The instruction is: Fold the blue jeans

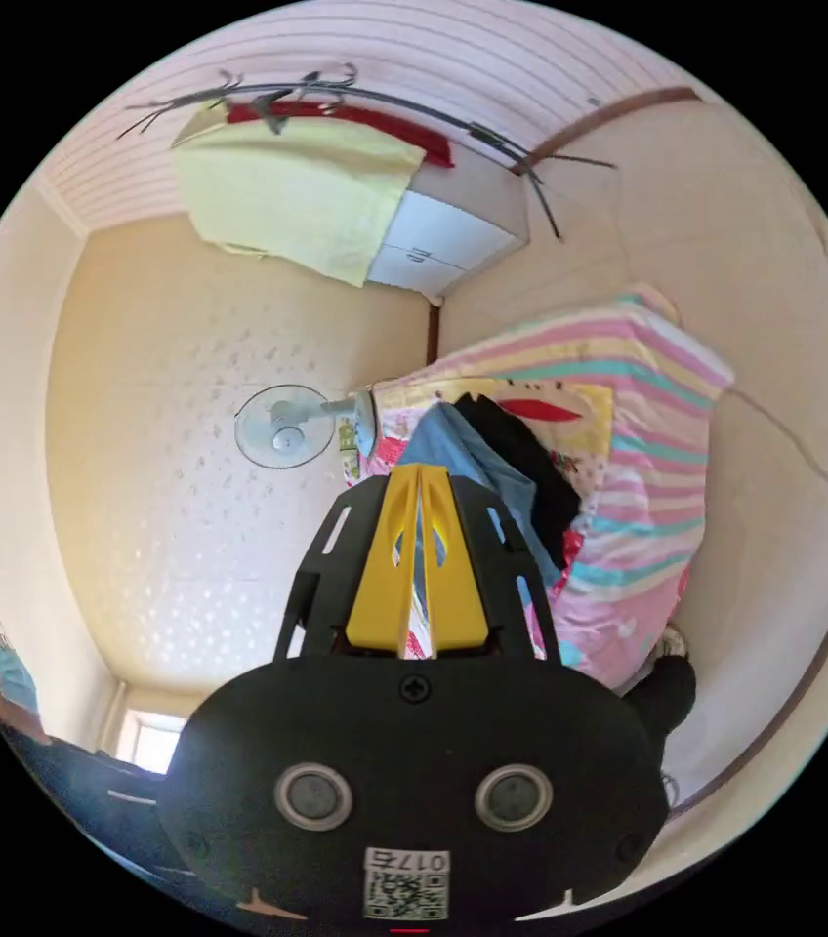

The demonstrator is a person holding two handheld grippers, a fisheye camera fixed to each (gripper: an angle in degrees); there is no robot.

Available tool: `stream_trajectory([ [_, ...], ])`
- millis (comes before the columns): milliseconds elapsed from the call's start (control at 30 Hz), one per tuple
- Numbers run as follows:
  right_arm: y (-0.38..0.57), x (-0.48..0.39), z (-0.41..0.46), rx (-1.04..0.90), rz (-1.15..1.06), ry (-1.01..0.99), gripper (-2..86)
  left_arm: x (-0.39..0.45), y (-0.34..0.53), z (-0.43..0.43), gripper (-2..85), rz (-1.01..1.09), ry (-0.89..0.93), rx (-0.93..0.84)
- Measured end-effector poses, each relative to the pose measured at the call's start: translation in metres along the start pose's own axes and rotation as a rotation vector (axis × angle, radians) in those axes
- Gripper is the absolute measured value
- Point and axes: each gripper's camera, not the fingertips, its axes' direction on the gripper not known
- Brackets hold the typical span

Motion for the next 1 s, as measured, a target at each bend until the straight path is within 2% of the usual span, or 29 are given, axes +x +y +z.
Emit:
stream_trajectory([
  [167, -0.03, -0.189, 0.054, -0.118, -0.436, 0.078, 0.3, 0.113, 0.014, -0.032, -1.0, 0.283, 0.018, 0.026],
  [267, -0.005, -0.269, 0.108, -0.259, -0.619, 0.088, 0.3, 0.147, 0.049, -0.065, -1.0, 0.412, -0.065, 0.047],
  [333, 0.02, -0.302, 0.147, -0.393, -0.687, 0.081, 0.3, 0.152, 0.073, -0.088, -1.0, 0.459, -0.193, 0.051],
  [433, 0.081, -0.335, 0.218, -0.656, -0.737, 0.108, 0.3, 0.15, 0.114, -0.119, -1.0, 0.552, -0.464, -0.058],
  [500, 0.131, -0.344, 0.26, -0.805, -0.781, 0.172, 0.4, 0.136, 0.148, -0.139, -1.0, 0.596, -0.77, -0.171],
  [533, 0.17, -0.345, 0.288, -0.907, -0.793, 0.214, 0.3, 0.13, 0.156, -0.145, -1.0, 0.594, -0.851, -0.203],
  [600, 0.23, -0.338, 0.328, -1.047, -0.742, 0.257, 0.3, 0.093, 0.182, -0.176, -1.0, 0.521, -1.128, -0.286],
  [633, 0.277, -0.333, 0.353, -1.166, -0.707, 0.252, 0.3, 0.082, 0.189, -0.186, -1.0, 0.502, -1.171, -0.295],
  [733, 0.409, -0.332, 0.407, -1.519, -0.675, 0.183, 0.3, 0.034, 0.228, -0.238, -1.0, 0.444, -1.177, -0.343],
  [833, 0.522, -0.357, 0.45, -1.692, -0.727, 0.186, 0.4, -0.001, 0.263, -0.297, -1.0, 0.406, -1.207, -0.296],
  [933, 0.626, -0.398, 0.497, -1.83, -0.83, 0.148, 0.6, -0.029, 0.289, -0.376, -1.0, 0.332, -1.215, -0.125],
  [1000, 0.691, -0.425, 0.523, -1.919, -0.928, 0.123, 0.7, -0.047, 0.309, -0.452, -0.9, 0.269, -1.162, 0.076],
])
